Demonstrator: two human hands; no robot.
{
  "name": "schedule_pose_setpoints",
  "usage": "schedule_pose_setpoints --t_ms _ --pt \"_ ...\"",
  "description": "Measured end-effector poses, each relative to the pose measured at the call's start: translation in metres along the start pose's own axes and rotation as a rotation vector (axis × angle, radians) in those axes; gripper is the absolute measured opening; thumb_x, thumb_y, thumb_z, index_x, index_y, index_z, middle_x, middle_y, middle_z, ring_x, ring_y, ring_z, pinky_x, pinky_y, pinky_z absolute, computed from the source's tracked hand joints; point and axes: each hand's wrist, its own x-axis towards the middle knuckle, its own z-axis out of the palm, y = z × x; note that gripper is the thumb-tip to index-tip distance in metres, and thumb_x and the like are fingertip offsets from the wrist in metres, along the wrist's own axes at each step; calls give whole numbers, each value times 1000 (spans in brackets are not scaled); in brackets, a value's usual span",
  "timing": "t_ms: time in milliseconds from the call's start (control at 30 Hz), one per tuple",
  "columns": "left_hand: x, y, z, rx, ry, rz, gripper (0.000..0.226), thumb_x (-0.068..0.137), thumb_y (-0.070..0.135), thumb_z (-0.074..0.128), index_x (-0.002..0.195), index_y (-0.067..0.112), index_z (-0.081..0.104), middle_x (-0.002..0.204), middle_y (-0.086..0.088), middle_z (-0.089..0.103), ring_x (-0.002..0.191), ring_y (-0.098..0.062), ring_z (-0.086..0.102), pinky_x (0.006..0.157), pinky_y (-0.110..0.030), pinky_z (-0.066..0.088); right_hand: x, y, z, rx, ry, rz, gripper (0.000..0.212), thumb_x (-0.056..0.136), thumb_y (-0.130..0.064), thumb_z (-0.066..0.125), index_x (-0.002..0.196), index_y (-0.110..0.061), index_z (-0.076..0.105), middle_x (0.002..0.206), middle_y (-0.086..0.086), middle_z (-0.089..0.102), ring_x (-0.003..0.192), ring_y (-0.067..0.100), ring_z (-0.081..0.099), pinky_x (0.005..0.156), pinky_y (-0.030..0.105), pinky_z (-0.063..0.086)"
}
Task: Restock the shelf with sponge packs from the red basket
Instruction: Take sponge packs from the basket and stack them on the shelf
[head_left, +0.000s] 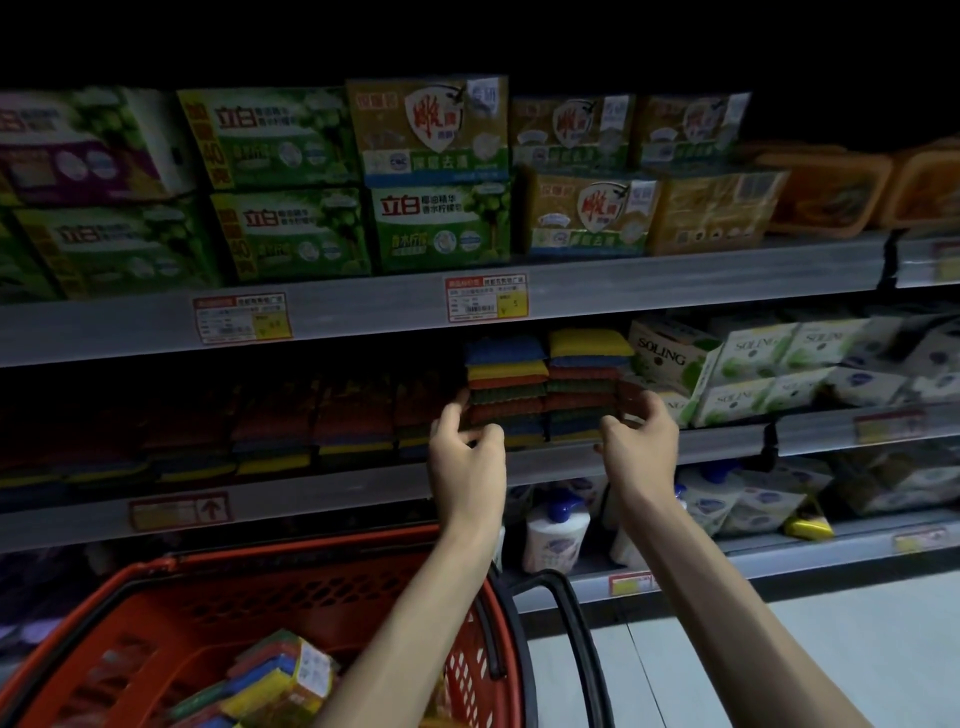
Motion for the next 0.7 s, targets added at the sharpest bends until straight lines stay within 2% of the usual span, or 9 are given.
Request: schedule_pose_setpoints --t_ms 67,167,233,333,467,533,700 --pt "1 0 0 5 4 6 56 95 14 55 150 22 45 95 -7 47 73 -16 48 67 -29 41 1 1 -1 -1 -3 -9 30 91 -2 56 114 -22 56 120 11 62 97 24 64 92 52 57" --pt "0 0 1 12 3 6 57 95 14 56 150 20 45 94 -19 45 73 -16 49 67 -29 41 3 3 -3 10 -5 -16 32 92 -1 55 118 -20 57 117 9 64 92 17 63 90 50 58" --pt "0 1 0 -1 0 2 58 95 14 56 151 20 44 93 -11 47 74 -16 51 66 -28 42 3 4 -4 6 -11 -10 39 93 -1 55 129 -13 57 114 4 63 93 17 63 92 50 58" --pt "-1 1 -2 -20 -3 14 57 95 13 56 151 21 44 92 -4 53 72 -14 53 63 -25 41 3 4 -6 -23 -20 -24 47 93 -4 56 139 -10 53 123 6 61 104 22 63 94 53 56" --pt "-5 0 -11 12 -21 32 62 96 12 58 154 25 40 108 -1 68 82 -6 62 60 -9 39 -2 1 -11 -41 -12 -47 48 92 -8 60 139 -14 54 120 1 62 105 20 63 94 53 56" --pt "-8 -1 -16 28 -21 50 59 97 13 59 151 27 42 117 -2 68 89 -3 62 55 0 38 -7 1 -14 -49 -22 -68 46 92 -10 63 137 -16 55 117 -1 61 100 16 64 93 52 57" --pt "-15 0 -34 68 -38 107 47 97 17 62 139 35 51 121 3 64 97 -2 63 59 -1 43 -31 -1 -15 -65 -88 -121 39 91 -15 69 129 -22 60 106 -6 62 92 15 66 89 53 57"
